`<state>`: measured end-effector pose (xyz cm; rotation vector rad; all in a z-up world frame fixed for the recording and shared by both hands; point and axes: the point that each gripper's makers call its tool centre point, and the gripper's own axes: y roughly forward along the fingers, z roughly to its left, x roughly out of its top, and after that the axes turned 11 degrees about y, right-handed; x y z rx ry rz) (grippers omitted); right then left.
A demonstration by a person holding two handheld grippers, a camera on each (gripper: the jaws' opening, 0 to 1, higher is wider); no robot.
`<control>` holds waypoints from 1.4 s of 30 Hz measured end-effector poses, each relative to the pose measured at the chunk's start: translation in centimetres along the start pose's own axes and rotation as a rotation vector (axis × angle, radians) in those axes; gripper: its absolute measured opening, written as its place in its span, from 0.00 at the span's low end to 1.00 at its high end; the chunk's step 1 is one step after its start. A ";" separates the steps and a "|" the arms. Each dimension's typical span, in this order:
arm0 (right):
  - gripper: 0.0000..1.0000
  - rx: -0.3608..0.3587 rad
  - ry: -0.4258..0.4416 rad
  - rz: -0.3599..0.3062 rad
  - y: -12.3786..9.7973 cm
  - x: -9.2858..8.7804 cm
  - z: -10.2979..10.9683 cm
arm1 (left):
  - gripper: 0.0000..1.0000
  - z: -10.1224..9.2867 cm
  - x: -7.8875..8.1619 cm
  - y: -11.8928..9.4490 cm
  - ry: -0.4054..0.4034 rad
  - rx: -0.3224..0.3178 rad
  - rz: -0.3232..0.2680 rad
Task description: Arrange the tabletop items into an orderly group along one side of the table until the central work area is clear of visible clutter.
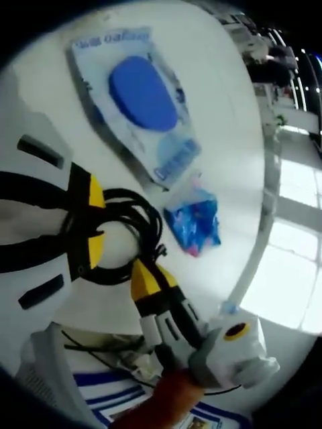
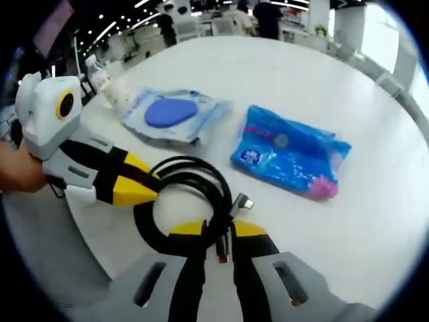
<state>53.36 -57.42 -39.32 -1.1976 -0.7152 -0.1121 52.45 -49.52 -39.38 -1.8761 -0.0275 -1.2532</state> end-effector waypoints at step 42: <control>0.47 -0.016 0.013 -0.261 -6.5 2.8 6.6 | 0.61 1.0 2.7 -13.5 0.054 0.007 -0.284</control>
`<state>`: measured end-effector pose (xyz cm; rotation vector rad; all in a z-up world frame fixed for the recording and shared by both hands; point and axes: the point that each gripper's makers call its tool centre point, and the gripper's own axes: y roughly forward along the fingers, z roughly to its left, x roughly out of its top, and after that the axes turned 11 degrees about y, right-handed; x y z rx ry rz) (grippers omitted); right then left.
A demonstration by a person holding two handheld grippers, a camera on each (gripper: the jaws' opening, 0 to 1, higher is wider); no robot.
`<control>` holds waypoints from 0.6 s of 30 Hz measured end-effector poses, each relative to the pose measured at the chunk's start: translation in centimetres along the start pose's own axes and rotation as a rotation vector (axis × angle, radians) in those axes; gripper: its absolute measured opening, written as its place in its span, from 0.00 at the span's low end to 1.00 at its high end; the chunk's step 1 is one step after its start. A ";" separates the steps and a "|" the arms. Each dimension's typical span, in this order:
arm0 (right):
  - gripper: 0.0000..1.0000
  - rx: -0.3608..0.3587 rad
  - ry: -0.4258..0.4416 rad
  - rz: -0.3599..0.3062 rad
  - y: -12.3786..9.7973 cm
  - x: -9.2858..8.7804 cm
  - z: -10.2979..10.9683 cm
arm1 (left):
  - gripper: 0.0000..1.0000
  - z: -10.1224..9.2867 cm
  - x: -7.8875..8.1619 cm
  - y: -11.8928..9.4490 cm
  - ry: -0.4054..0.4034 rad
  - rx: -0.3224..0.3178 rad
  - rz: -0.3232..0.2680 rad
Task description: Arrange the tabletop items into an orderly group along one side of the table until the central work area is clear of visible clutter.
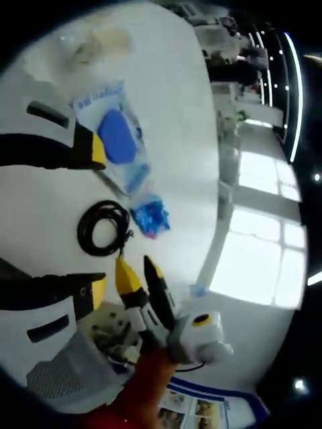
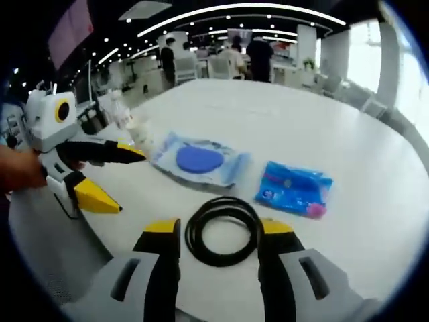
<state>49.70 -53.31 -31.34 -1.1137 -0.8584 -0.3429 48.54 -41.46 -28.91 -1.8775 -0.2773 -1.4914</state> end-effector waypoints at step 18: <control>0.85 -0.022 0.050 -0.117 -1.3 1.3 4.5 | 0.88 2.2 1.5 -10.8 -0.043 0.067 -0.157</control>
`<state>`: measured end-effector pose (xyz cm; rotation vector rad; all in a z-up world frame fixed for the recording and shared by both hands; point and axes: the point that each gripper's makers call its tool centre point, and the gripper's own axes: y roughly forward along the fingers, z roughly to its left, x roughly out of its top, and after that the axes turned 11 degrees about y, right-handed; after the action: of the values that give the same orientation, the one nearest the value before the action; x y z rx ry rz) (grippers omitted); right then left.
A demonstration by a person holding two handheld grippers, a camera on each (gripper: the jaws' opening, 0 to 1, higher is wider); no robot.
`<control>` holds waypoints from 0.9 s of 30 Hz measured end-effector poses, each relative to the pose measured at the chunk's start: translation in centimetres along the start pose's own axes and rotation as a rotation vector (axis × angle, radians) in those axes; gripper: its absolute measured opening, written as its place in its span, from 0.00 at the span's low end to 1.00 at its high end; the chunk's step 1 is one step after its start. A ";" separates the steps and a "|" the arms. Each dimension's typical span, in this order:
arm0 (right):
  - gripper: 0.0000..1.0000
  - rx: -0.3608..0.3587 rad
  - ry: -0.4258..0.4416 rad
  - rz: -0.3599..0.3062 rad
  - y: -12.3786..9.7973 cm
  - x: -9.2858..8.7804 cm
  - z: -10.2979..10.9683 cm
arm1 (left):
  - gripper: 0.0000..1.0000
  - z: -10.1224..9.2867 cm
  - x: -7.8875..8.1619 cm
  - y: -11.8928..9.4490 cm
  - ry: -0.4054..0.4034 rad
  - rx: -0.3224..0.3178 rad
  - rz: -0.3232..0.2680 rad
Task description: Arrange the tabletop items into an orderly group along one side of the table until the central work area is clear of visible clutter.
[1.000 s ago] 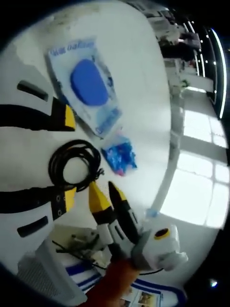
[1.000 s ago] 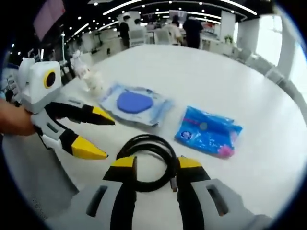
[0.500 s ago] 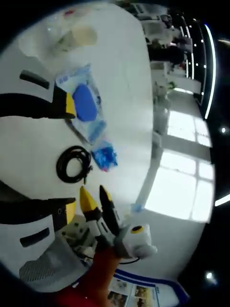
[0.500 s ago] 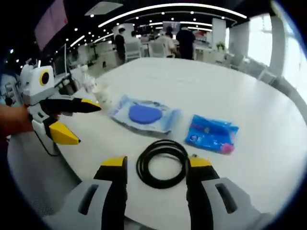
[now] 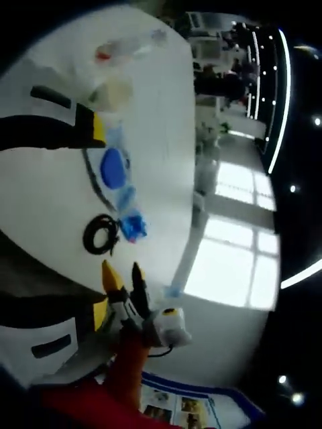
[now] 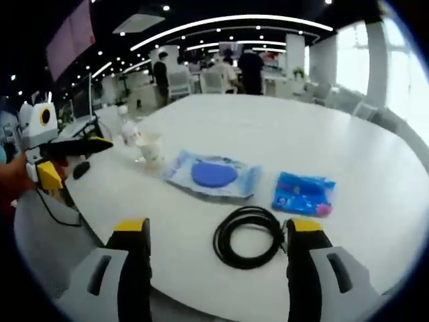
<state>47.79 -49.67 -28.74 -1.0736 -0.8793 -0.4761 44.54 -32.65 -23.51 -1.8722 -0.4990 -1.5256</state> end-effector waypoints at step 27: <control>0.99 -0.046 0.020 -0.104 -1.7 1.5 0.9 | 0.99 5.4 -1.9 -6.5 -0.040 0.285 0.043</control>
<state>47.08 -49.49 -26.42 -1.0671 -0.9135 -0.5949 43.65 -24.06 -24.24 -1.6837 -0.6536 -1.3157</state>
